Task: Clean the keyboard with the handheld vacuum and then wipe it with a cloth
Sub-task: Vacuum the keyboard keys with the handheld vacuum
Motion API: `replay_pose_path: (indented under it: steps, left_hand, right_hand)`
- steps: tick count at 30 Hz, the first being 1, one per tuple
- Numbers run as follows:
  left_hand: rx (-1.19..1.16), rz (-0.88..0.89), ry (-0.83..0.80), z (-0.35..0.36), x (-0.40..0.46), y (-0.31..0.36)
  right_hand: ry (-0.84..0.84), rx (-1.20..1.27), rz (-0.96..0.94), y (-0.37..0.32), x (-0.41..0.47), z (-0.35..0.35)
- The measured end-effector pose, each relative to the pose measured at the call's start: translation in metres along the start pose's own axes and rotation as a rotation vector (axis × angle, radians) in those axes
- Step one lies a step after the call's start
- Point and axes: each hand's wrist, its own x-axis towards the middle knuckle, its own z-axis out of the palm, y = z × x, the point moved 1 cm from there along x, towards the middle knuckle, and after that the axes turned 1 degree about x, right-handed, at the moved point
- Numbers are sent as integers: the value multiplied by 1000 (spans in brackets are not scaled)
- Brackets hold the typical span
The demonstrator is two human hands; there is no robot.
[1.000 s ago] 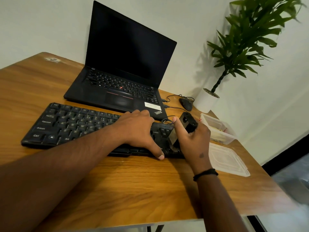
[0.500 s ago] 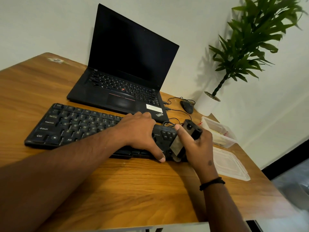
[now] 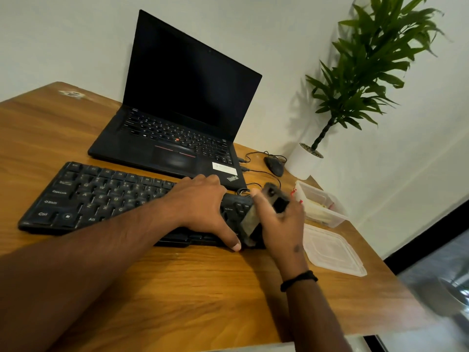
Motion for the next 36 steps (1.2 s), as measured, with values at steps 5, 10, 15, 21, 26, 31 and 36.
replay_pose_path:
  steps: [5, 10, 15, 21, 26, 31, 36]
  left_hand:
    - [-14, -2, -6, -1, -1, 1]
    - [-13, -2, -7, 0, 0, 1]
    - [-15, -4, -22, -2, -1, 1]
    - [0, -8, -21, 0, 1, 0]
    - [-10, -5, -18, 0, -1, -1]
    - [-13, -9, -12, 0, 1, -1]
    - [-8, -7, -13, -1, 0, -1]
  right_hand:
    - [170, -198, 47, 7, 13, -9]
    - [-187, -21, -19, -3, -1, -1]
    - [143, -276, 16, 5, 9, -12]
    - [-89, 75, 29, -9, -7, -1]
    - [154, -294, 29, 4, 8, -5]
    - [66, -117, -10, -10, -10, -6]
    - [27, -65, -20, -5, -9, 2]
